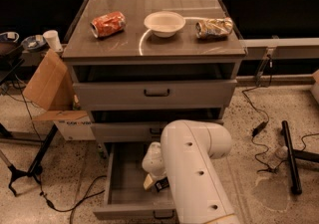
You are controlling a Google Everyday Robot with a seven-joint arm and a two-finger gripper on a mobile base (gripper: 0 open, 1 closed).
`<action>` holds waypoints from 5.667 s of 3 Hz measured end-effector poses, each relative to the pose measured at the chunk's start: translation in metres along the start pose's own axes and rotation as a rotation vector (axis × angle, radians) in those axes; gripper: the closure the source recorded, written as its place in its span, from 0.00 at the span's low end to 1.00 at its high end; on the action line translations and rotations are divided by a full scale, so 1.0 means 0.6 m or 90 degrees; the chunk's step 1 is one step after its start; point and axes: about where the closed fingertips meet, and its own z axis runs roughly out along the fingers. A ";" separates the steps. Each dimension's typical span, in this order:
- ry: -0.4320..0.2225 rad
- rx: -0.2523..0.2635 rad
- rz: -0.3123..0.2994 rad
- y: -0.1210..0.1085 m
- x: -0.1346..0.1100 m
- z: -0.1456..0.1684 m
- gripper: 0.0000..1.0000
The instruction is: Pick rxbar chocolate from bottom drawer and place on counter
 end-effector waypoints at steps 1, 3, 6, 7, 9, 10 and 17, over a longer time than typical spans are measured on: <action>-0.005 0.014 0.013 -0.025 0.031 -0.014 0.00; -0.041 0.028 0.054 -0.039 0.069 -0.019 0.00; -0.050 0.036 0.076 -0.026 0.057 -0.009 0.00; -0.052 0.049 0.074 -0.024 0.045 0.008 0.00; -0.054 0.070 0.080 -0.016 0.015 0.039 0.00; -0.058 0.086 0.083 -0.013 0.004 0.064 0.00; -0.048 0.122 0.077 -0.005 0.003 0.058 0.88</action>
Offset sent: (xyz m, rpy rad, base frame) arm 0.0367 0.0599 0.0117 0.0315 0.0807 -0.1032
